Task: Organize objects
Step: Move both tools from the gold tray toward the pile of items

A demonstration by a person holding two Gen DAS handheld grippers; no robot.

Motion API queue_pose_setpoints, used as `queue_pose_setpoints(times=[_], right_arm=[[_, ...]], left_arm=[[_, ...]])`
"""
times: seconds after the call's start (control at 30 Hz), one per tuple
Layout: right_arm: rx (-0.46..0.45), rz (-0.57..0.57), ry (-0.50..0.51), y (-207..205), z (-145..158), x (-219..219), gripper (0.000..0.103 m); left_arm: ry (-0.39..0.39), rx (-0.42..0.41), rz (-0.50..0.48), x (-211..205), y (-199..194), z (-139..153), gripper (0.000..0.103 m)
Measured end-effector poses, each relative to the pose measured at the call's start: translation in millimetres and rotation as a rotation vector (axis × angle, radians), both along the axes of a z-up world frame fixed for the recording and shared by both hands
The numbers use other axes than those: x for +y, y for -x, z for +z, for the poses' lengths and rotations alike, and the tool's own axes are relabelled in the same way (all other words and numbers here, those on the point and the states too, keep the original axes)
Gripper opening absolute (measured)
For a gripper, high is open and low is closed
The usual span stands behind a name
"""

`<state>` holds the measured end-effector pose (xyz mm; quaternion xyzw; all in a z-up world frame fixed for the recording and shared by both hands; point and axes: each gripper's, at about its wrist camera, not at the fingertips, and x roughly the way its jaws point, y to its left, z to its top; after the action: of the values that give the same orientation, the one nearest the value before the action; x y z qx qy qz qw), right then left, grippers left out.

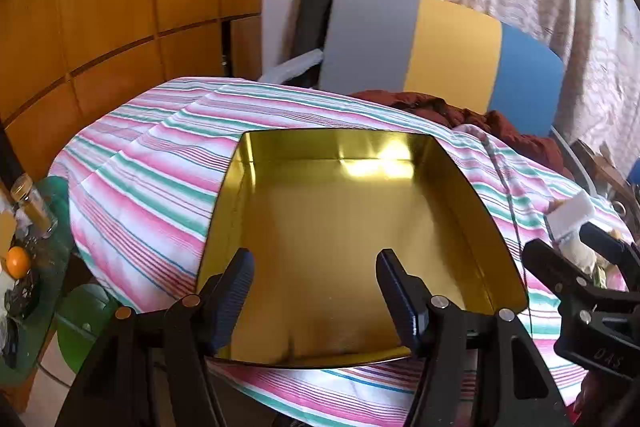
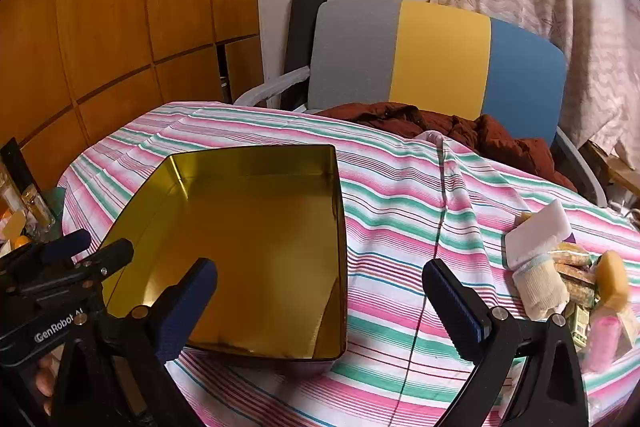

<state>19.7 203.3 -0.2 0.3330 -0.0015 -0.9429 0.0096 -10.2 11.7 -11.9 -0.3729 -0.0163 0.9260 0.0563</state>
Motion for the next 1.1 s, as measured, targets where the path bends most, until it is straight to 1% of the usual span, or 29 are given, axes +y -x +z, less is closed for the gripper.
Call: queue_pose_setpoints(times=[0.37, 0.53, 0.6, 0.67, 0.73, 0.87, 0.97, 1.03, 1.07, 1.1], right_arm=[[-0.005, -0.018, 0.005, -1.4, -3.8, 13.1, 0.103], [0.000, -0.034, 0.017, -2.9, -3.5, 21.3, 0.103], [0.004, -0.039, 0.023, -3.5, -2.6, 24.5, 0.103], [0.005, -0.042, 0.023, -4.5, -2.1, 26.5, 0.103], [0.003, -0.045, 0.025, -5.3, -2.1, 29.1, 0.103], [0.006, -0.071, 0.043, -11.4, -0.4, 40.2, 0.103], [0.010, -0.101, 0.044, -15.8, 0.5, 51.9, 0.103], [0.009, -0.118, 0.046, -18.0, 0.5, 56.3, 0.103], [0.007, -0.126, 0.049, -18.0, 0.4, 59.3, 0.103], [0.005, -0.129, 0.054, -17.9, 0.6, 60.5, 0.103]], left_arm=[[-0.080, -0.042, -0.063, 1.5, 4.8, -8.7, 0.065], [-0.078, -0.062, -0.097, 8.6, 8.2, -10.9, 0.066], [-0.084, -0.100, -0.135, 13.1, 10.2, -13.2, 0.066], [-0.117, -0.153, -0.171, 16.8, 12.8, -15.9, 0.066], [-0.135, -0.183, -0.173, 20.5, 15.3, -17.6, 0.066], [-0.121, -0.179, -0.186, 28.9, 15.0, -18.4, 0.066], [-0.148, -0.179, -0.214, 30.1, 13.7, -19.3, 0.066], [-0.141, -0.165, -0.220, 31.0, 11.5, -19.6, 0.066], [-0.139, -0.152, -0.224, 30.7, 9.7, -19.1, 0.067], [-0.139, -0.151, -0.225, 31.4, 11.5, -18.2, 0.070]])
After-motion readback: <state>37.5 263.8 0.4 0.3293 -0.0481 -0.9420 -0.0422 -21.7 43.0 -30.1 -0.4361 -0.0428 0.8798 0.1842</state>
